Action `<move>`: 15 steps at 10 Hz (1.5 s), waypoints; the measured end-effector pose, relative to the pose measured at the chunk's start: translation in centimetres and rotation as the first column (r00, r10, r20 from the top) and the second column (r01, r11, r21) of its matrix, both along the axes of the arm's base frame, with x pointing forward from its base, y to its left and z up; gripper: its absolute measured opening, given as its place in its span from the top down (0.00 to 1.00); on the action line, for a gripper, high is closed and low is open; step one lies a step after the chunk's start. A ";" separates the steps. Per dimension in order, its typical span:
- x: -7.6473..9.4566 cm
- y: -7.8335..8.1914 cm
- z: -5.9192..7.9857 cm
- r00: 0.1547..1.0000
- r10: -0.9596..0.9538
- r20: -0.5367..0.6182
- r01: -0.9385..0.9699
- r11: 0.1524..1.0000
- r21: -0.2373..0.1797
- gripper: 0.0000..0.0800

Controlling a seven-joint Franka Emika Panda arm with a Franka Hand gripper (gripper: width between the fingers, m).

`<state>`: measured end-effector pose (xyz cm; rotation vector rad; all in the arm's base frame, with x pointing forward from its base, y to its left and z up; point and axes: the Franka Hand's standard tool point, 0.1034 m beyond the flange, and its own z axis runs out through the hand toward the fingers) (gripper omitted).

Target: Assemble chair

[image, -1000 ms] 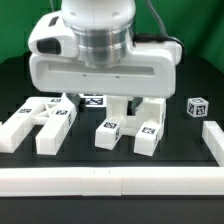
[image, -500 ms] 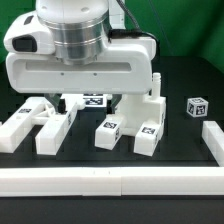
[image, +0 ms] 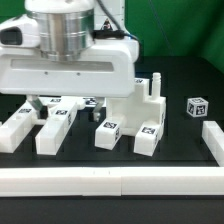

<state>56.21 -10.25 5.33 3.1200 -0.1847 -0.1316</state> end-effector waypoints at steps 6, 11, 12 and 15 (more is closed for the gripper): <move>-0.9 -0.7 -0.9 1.000 -0.003 -0.006 0.003 1.000 -0.004 0.19; -2.2 -1.5 -3.4 1.000 0.000 -0.002 0.000 1.000 -0.025 0.19; -2.3 -1.8 -3.9 1.000 0.004 -0.003 -0.004 1.000 -0.028 0.19; -2.6 -2.0 -4.7 1.000 0.008 -0.005 -0.008 0.999 -0.033 0.19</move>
Offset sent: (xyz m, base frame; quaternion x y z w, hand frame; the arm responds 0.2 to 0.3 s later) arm 0.0000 0.0000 0.0000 0.0000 0.0000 0.0000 1.0000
